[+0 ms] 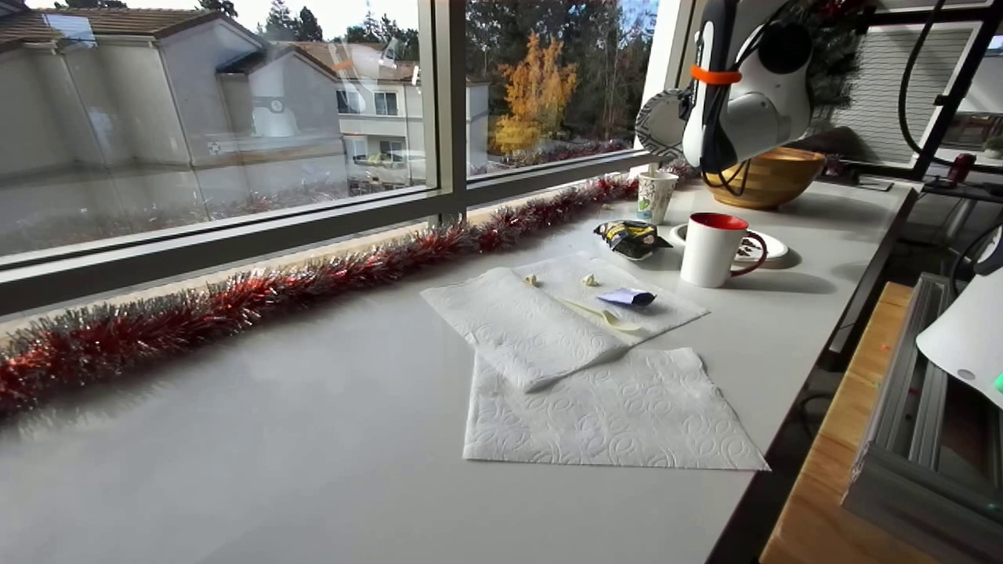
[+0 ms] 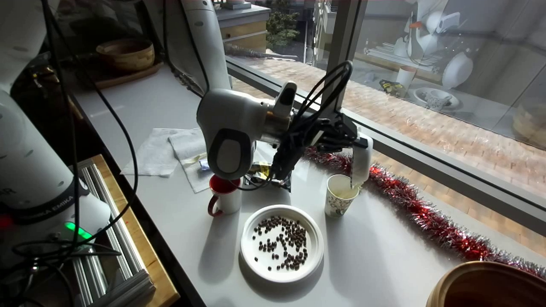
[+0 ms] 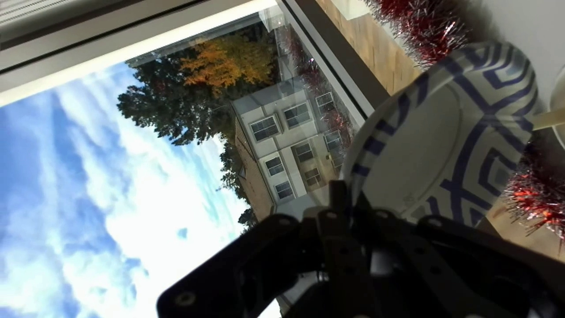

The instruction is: Pour the blue plate's contents into the cup

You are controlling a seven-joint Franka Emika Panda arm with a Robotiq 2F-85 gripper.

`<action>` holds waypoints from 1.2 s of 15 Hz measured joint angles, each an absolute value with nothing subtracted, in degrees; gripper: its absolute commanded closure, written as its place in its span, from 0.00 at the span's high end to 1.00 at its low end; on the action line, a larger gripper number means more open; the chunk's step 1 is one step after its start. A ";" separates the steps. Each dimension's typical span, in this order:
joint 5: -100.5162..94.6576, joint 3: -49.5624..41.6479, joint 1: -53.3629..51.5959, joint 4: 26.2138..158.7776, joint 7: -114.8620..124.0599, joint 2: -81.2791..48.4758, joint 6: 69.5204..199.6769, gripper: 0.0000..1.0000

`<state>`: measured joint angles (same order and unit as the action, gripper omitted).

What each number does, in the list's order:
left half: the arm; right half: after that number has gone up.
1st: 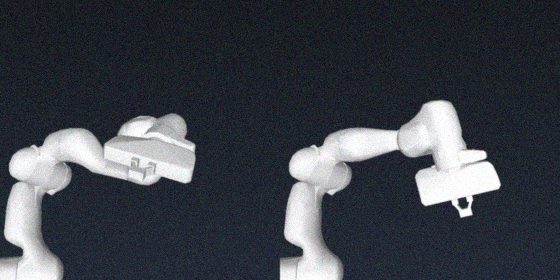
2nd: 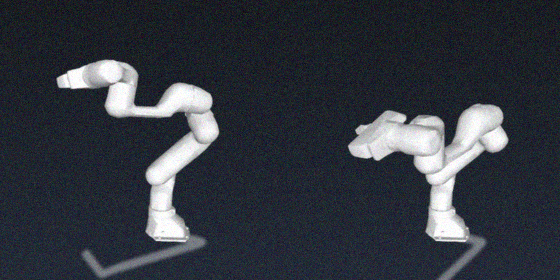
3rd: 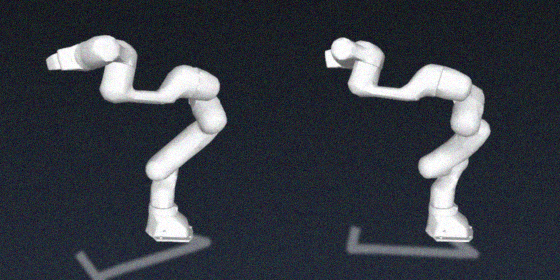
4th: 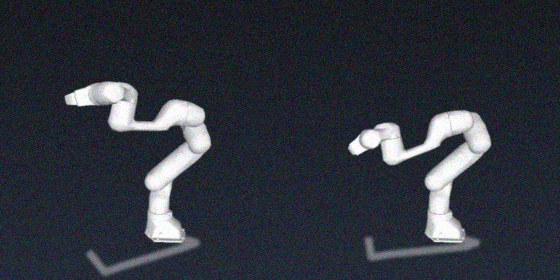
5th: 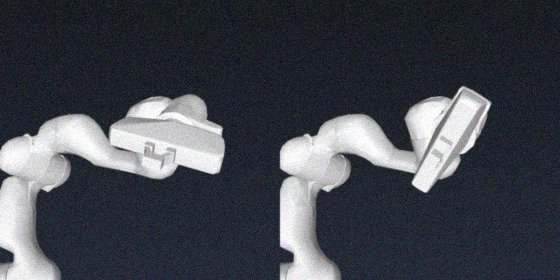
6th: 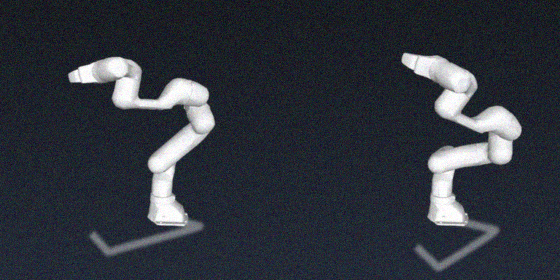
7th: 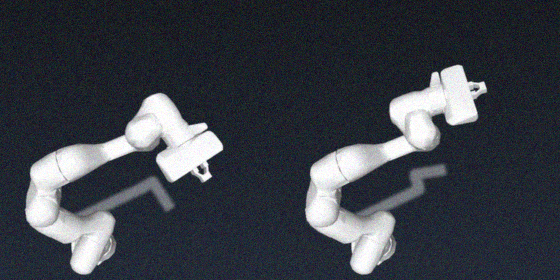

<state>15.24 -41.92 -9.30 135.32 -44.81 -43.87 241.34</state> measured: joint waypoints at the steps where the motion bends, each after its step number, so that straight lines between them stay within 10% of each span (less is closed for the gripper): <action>1: 15.20 -41.80 -9.08 135.32 -44.81 -43.33 241.31 0.01; 18: -23.40 -29.69 2.72 143.68 -36.85 -6.05 201.30 0.01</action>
